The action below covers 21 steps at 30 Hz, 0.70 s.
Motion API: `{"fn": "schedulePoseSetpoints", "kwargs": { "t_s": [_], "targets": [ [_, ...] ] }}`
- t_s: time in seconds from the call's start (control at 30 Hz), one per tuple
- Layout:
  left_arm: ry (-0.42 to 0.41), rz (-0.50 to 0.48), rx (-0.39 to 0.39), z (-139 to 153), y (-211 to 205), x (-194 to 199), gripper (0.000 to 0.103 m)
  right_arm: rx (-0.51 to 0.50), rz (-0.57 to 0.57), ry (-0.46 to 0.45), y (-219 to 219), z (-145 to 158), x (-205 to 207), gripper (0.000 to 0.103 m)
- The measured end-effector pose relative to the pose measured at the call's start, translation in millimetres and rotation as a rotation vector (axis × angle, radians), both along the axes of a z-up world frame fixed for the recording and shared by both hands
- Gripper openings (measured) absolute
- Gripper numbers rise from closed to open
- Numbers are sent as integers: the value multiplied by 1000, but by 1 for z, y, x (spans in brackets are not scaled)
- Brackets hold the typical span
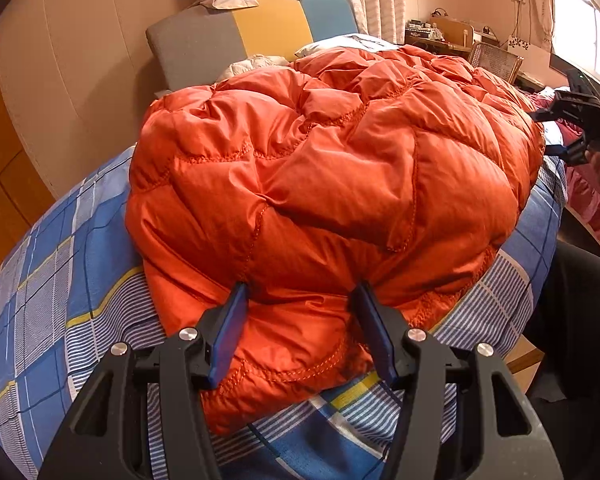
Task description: Fold large clothes
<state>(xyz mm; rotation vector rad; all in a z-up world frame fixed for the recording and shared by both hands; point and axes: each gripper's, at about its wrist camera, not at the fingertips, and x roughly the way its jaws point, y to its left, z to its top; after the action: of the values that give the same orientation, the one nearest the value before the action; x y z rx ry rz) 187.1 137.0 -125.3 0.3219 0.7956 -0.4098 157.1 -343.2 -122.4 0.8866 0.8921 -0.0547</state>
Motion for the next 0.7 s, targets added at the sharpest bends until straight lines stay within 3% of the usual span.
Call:
{"fn": "schedulePoseSetpoints", "kwargs": {
  "t_s": [0.1, 0.23, 0.3, 0.57, 0.7],
  "targets": [
    [2, -1, -4, -1, 0, 0, 55, 16, -15, -1, 0, -1, 5, 60],
    [6, 0, -10, -1, -1, 0, 55, -16, 13, -34, 4, 9, 6, 28],
    [10, 1, -13, -1, -2, 0, 54, -48, 30, -52, 9, 17, 6, 21],
    [35, 16, -31, -1, -2, 3, 54, -190, 107, -114, 27, 46, 6, 17],
    [43, 29, -33, -1, -4, 2, 53, -214, 143, -151, 34, 56, 6, 15]
  ]
}}
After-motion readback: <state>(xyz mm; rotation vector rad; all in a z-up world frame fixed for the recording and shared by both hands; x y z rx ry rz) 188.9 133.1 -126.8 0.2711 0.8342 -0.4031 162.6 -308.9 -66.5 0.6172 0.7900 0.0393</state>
